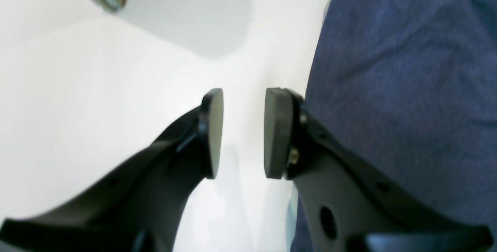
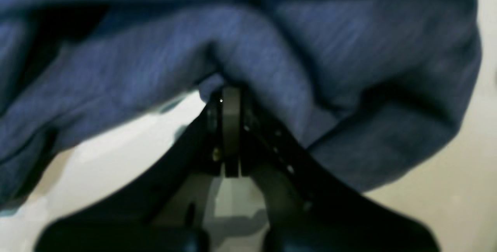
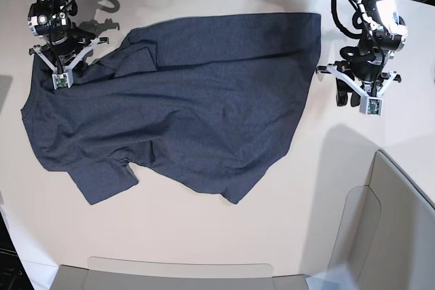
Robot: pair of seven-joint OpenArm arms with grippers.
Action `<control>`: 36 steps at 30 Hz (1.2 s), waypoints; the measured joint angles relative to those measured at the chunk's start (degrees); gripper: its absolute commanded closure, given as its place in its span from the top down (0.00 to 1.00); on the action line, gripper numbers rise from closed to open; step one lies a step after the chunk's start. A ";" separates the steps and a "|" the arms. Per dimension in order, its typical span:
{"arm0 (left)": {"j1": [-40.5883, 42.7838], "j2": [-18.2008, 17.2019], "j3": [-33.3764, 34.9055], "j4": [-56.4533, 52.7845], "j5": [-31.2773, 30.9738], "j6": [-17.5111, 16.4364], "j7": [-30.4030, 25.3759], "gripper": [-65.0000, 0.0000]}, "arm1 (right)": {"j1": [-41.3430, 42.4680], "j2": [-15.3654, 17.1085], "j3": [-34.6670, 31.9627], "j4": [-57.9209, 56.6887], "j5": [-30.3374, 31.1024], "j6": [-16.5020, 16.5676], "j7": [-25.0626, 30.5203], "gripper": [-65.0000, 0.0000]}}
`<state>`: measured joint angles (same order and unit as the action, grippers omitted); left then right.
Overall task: Layout the t-shirt on the table in an organized manner, then fold the t-shirt properly
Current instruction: 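Move both grippers down to the shirt hem and grasp it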
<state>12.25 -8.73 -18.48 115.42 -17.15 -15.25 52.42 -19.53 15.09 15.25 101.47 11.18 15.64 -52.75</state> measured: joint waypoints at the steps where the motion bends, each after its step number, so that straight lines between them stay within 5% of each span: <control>1: 0.13 0.00 -0.02 -0.02 0.02 0.00 0.07 0.28 | -0.28 0.04 0.00 -0.02 0.09 -0.02 1.09 0.00; 7: 1.07 -0.02 0.00 -0.04 0.02 0.00 -0.11 0.28 | -6.05 5.29 -1.75 2.43 -0.22 -0.42 2.19 0.00; 15: 1.38 -0.33 0.00 -0.04 0.02 0.00 -0.13 0.28 | -16.63 16.28 -5.51 7.87 -1.05 -0.44 -1.49 0.00; 27: 2.58 -0.20 0.00 -0.04 0.00 0.00 -0.13 0.28 | -23.67 27.15 -5.53 14.71 -0.20 0.42 -9.55 0.00; 32: 2.54 -0.04 0.00 -0.04 0.00 0.00 -0.11 0.28 | -23.17 26.82 0.15 15.41 0.85 0.72 -10.27 0.00; 36: 2.64 0.00 0.00 -0.02 0.02 0.00 -0.13 0.28 | -17.84 20.81 11.50 15.45 7.41 0.72 -4.33 0.00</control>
<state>14.90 -8.73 -18.48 115.39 -17.12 -15.25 52.29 -37.36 35.90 26.74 116.92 18.59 16.36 -57.08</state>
